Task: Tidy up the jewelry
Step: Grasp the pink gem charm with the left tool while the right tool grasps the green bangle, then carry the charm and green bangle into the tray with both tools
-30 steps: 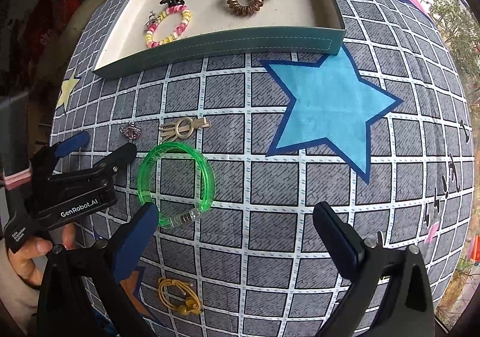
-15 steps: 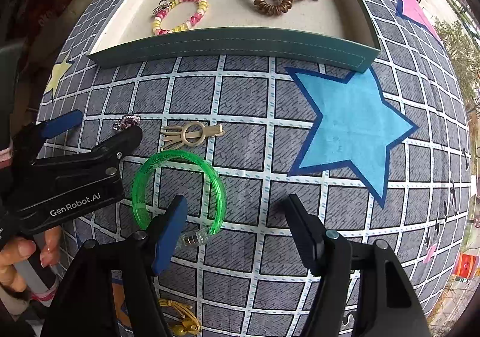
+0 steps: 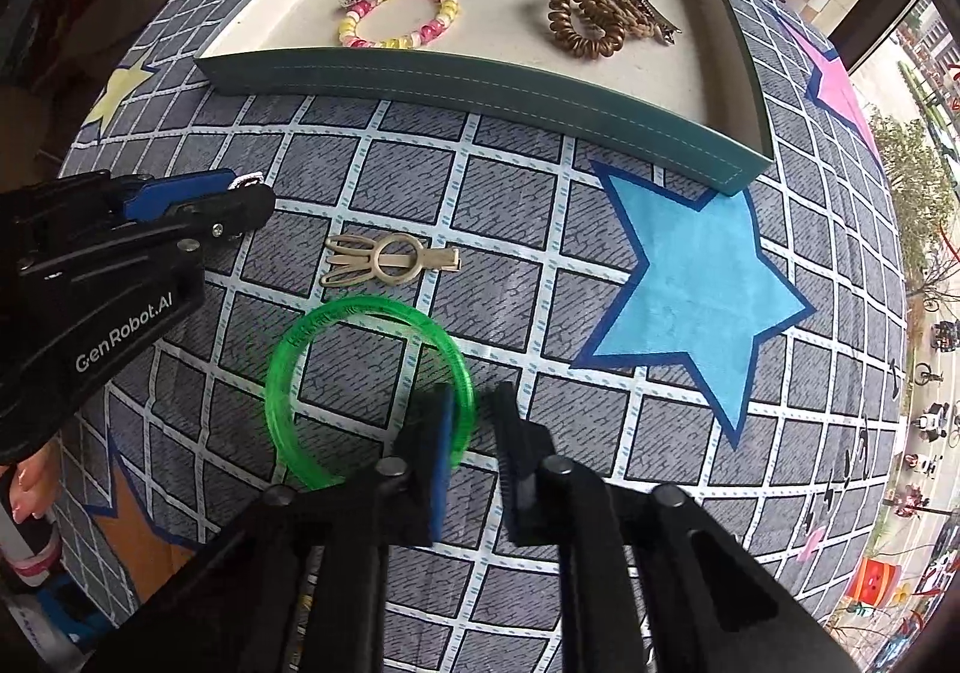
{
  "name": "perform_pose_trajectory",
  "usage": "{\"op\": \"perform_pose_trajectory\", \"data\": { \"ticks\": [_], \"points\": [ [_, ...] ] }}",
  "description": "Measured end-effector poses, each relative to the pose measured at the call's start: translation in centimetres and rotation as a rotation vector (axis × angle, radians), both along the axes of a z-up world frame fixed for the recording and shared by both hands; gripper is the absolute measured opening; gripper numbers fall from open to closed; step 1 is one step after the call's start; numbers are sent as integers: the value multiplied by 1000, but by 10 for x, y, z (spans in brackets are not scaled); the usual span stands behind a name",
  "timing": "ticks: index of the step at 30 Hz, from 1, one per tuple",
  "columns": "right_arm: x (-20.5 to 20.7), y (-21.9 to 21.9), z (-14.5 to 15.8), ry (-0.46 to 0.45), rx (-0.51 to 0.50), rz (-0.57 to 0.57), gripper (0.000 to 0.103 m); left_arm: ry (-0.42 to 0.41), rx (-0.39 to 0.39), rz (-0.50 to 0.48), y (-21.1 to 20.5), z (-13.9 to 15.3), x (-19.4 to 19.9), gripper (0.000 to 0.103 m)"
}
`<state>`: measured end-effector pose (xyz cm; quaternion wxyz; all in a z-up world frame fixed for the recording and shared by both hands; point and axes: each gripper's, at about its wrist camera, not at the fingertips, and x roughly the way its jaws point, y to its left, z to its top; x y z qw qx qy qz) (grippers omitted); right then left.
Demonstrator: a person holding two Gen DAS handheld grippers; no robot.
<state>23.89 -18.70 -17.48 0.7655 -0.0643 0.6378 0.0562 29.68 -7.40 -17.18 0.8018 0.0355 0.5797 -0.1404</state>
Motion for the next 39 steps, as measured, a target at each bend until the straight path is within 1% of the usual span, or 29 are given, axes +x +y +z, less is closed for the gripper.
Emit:
{"op": "perform_pose_trajectory", "data": {
  "ticks": [5,11,14,19,25,31,35,39],
  "points": [
    [-7,-12,6,2,83,-32,7,-2,-31,27,9,10,-4,25],
    [-13,-42,17,14,176,-84,7,-11,-64,47,31,24,-22,25],
    [-13,-53,25,10,206,-108,7,-26,-72,46,36,33,-26,25],
    [-5,-71,45,-22,232,-127,7,-52,-100,54,42,53,-25,25],
    [15,-88,69,-60,280,-163,7,-95,-123,56,34,75,-6,25],
    [50,-102,89,-100,301,-181,7,-121,-121,59,23,84,20,25],
    [77,-105,92,-111,311,-193,7,-131,-119,71,16,84,38,25],
    [103,-110,87,-108,320,-213,7,-130,-109,85,9,79,54,25]
  ]
}}
